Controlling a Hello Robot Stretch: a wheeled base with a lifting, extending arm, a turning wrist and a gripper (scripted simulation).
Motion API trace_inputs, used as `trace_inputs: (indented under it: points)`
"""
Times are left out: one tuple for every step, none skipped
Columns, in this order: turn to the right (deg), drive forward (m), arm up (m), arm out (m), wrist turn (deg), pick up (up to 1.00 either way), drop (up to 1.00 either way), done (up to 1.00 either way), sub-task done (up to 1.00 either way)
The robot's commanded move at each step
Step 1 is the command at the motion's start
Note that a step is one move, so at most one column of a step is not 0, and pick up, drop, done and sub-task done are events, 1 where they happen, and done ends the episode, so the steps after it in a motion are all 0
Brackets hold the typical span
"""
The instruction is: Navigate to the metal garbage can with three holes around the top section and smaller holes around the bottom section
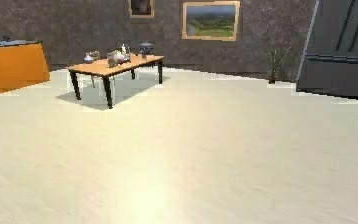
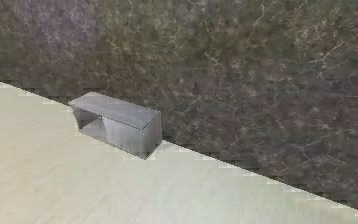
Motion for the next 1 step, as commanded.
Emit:
trace_inputs:
  points:
    - [45.0,0.00,0.00,0.00,0.0,0.00,0.00,0.00,0.00]
